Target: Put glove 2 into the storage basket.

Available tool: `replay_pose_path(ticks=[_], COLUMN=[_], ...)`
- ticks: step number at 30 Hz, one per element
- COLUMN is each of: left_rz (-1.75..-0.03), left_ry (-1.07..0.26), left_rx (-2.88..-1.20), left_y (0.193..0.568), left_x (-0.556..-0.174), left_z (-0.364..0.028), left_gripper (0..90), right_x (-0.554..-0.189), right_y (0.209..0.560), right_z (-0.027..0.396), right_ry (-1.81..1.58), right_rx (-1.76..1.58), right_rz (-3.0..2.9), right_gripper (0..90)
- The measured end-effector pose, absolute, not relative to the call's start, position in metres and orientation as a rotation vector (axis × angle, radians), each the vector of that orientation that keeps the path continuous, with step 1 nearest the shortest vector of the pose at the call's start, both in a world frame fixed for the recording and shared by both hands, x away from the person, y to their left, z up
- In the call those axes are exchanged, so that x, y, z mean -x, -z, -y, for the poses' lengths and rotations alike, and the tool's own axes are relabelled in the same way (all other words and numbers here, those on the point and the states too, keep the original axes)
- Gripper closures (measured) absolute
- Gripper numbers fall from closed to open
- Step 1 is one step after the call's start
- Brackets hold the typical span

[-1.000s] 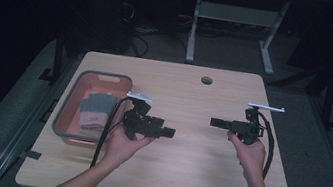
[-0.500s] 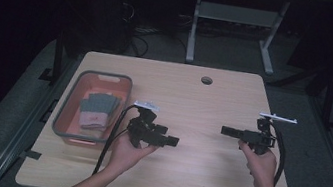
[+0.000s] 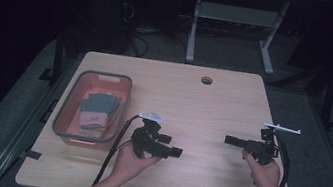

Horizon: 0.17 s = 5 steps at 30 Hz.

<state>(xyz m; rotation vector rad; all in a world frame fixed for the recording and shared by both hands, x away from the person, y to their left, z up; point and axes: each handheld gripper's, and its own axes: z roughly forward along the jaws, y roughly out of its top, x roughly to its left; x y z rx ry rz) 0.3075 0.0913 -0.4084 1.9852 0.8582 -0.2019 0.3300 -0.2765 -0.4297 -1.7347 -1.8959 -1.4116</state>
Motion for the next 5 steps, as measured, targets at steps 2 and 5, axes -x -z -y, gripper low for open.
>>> replay_pose_path(ticks=[2, 5], left_rz=[-0.843, -0.816], left_ry=[0.206, 0.196], left_rx=[-1.982, -1.994], left_y=[0.409, 0.412], left_x=[-0.303, -0.295], left_z=[-0.09, -0.089], left_gripper=[26.5, 26.5], right_x=[-0.325, -0.318], right_y=[0.431, 0.434], right_z=[0.277, 0.278], right_ry=[1.43, 1.443], right_rx=[1.735, 1.732], right_rz=[1.9, 1.907], right_gripper=[33.2, 32.4])
